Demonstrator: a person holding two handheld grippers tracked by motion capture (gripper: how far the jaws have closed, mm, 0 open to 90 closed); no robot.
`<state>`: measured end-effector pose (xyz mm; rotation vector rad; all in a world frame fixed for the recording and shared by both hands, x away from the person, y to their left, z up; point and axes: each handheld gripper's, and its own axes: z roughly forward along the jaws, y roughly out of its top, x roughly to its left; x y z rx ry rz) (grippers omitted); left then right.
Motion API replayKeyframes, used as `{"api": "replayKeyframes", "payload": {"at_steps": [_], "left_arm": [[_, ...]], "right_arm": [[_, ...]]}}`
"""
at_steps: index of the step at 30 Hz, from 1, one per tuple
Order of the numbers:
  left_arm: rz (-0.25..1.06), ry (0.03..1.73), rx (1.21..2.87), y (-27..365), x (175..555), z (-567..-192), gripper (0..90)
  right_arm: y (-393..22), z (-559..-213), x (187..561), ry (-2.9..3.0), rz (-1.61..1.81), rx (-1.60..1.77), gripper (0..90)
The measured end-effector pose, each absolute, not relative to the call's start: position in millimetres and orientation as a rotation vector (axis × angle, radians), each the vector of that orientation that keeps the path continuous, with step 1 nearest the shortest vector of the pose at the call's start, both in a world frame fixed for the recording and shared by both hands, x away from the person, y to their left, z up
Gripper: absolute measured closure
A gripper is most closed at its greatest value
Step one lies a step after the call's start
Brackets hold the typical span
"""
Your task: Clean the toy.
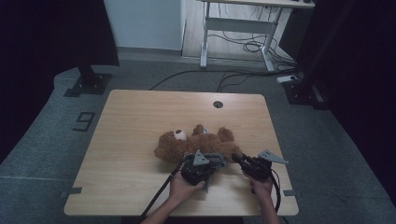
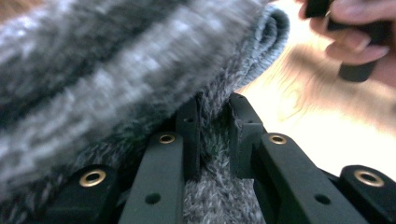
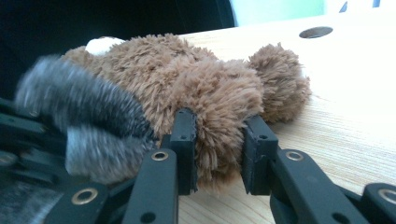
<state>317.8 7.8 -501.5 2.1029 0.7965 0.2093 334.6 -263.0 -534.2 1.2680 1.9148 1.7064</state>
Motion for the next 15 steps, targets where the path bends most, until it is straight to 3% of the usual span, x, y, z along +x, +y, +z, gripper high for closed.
{"api": "replayKeyframes", "payload": {"at_steps": [5,11,15], "left_arm": [[0.235,0.772,2.015,15,318,-471,76.5],[0.383,0.767,1.92,24,330,-427,76.2],[0.366,0.826,1.903,32,347,-421,76.1]], "right_arm": [[-263,-534,335,1.911,1.712,1.268,70.4],[-264,-534,334,1.914,1.709,1.263,70.4],[-264,-534,335,1.912,1.712,1.269,70.4]]}}
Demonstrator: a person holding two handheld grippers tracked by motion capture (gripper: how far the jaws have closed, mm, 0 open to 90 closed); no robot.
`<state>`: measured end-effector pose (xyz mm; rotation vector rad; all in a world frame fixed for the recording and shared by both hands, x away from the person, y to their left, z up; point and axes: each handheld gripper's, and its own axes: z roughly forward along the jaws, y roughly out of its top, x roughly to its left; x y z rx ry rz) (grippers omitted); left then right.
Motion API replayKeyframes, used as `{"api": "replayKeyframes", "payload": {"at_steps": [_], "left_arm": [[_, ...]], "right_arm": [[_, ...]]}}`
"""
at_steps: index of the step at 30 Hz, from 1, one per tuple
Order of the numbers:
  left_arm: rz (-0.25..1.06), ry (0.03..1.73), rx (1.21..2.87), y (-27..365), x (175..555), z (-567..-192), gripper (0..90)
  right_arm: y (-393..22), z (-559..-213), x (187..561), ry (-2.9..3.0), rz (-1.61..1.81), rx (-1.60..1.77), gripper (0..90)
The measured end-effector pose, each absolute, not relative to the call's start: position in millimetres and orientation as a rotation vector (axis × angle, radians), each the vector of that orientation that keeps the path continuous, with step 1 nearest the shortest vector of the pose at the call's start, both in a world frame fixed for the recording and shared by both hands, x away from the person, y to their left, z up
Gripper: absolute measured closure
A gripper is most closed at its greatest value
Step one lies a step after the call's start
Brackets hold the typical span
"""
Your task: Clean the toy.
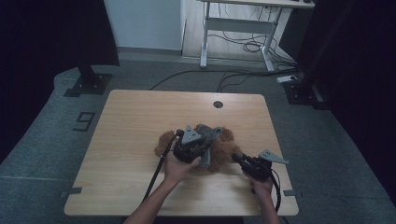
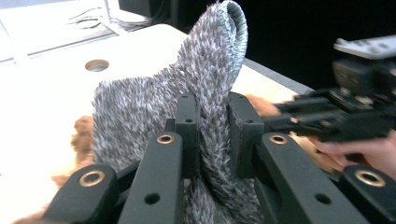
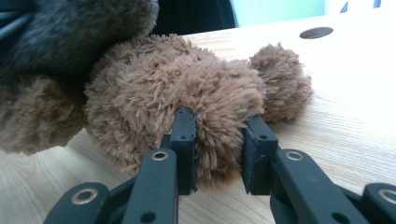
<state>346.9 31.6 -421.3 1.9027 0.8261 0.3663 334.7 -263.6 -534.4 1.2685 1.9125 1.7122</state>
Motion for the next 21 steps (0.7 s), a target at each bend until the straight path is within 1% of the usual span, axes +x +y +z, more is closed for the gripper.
{"api": "replayKeyframes", "payload": {"at_steps": [4,9,21], "left_arm": [[0.333,0.891,1.922,38,361,-434,76.1],[0.29,0.891,1.965,32,361,-452,76.2],[0.214,0.835,2.023,27,338,-474,76.8]], "right_arm": [[-263,-534,335,1.913,1.712,1.266,70.4],[-264,-535,335,1.919,1.707,1.267,70.4],[-263,-536,335,1.93,1.696,1.271,70.7]]}}
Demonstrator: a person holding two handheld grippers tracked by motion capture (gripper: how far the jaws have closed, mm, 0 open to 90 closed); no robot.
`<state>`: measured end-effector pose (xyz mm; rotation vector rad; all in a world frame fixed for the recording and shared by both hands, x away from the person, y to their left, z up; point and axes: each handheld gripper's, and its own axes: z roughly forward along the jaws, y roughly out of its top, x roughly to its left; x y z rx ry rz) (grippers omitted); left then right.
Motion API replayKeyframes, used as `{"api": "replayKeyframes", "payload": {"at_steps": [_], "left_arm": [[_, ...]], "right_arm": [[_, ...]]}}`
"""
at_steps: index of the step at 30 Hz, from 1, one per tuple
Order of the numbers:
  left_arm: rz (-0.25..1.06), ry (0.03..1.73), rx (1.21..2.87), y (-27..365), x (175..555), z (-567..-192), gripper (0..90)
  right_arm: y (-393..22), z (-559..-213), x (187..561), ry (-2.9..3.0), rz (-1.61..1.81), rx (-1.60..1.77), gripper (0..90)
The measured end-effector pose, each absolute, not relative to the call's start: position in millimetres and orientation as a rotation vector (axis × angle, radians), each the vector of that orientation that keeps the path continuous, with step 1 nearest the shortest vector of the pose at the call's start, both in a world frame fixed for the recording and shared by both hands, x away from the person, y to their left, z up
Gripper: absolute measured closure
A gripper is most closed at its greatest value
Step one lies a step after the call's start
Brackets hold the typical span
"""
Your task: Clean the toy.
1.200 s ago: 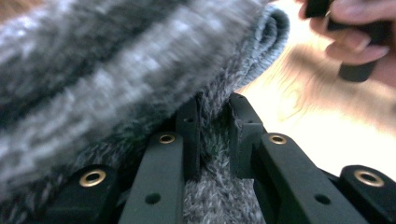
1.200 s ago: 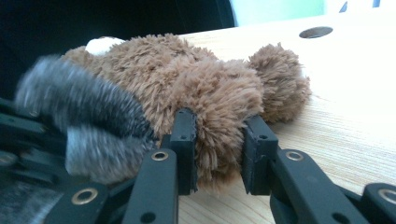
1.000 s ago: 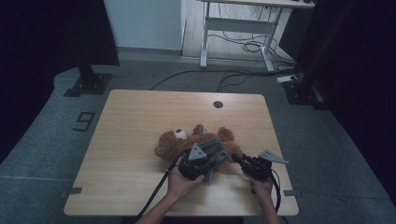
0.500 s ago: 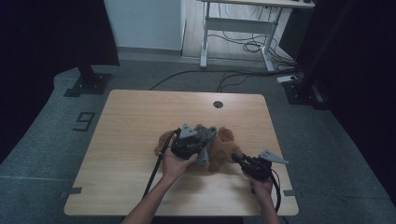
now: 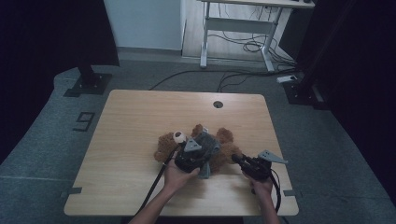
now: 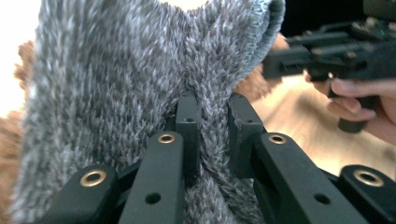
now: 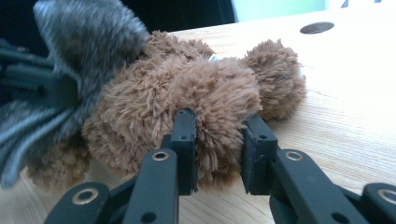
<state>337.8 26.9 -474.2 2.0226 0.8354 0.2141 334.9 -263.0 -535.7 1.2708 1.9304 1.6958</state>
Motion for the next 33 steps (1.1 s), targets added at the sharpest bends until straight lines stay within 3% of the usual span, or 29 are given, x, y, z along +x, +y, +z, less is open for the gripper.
{"api": "replayKeyframes", "payload": {"at_steps": [14,27,33], "left_arm": [[0.174,0.801,2.153,18,313,-514,76.0],[0.249,0.737,2.027,15,329,-441,76.0],[0.248,0.743,2.055,-6,347,-434,76.0]], "right_arm": [[-263,-536,335,1.93,1.701,1.27,70.7],[-264,-536,335,1.921,1.716,1.276,70.5],[-264,-535,335,1.918,1.719,1.283,70.5]]}}
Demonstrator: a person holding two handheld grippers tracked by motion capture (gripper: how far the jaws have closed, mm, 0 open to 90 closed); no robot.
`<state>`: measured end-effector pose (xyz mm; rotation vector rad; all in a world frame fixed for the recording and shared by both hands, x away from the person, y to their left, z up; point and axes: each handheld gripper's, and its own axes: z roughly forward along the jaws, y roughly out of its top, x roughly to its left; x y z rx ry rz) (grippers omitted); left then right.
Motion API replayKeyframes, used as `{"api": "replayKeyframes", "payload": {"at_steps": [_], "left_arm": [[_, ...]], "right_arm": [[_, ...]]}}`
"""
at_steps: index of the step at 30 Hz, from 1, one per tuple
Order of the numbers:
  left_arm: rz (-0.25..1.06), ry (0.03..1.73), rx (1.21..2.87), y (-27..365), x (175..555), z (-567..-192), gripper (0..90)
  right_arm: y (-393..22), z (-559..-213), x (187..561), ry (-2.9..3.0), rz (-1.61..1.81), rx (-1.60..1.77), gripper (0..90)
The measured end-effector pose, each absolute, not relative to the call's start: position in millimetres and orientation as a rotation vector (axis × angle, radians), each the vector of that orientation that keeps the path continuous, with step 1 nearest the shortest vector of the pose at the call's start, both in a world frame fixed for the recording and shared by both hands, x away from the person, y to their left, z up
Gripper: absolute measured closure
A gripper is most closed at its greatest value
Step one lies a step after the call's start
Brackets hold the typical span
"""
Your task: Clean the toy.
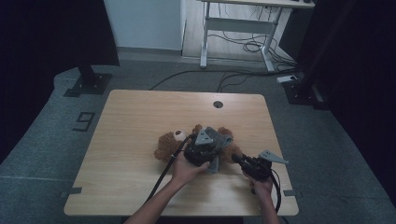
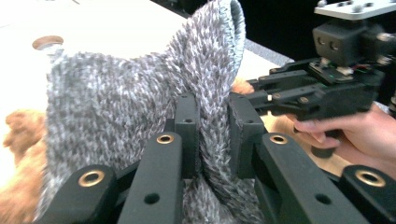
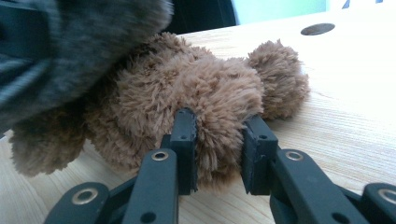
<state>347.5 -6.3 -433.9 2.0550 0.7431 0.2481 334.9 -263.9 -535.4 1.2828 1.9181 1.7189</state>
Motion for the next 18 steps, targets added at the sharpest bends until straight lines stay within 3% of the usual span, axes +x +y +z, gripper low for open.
{"api": "replayKeyframes", "payload": {"at_steps": [8,18], "left_arm": [[0.187,0.764,2.114,-26,356,-468,76.0],[0.134,0.765,2.172,-13,328,-505,75.5]], "right_arm": [[-265,-536,336,1.917,1.721,1.288,70.6],[-265,-537,337,1.922,1.721,1.289,70.6]]}}
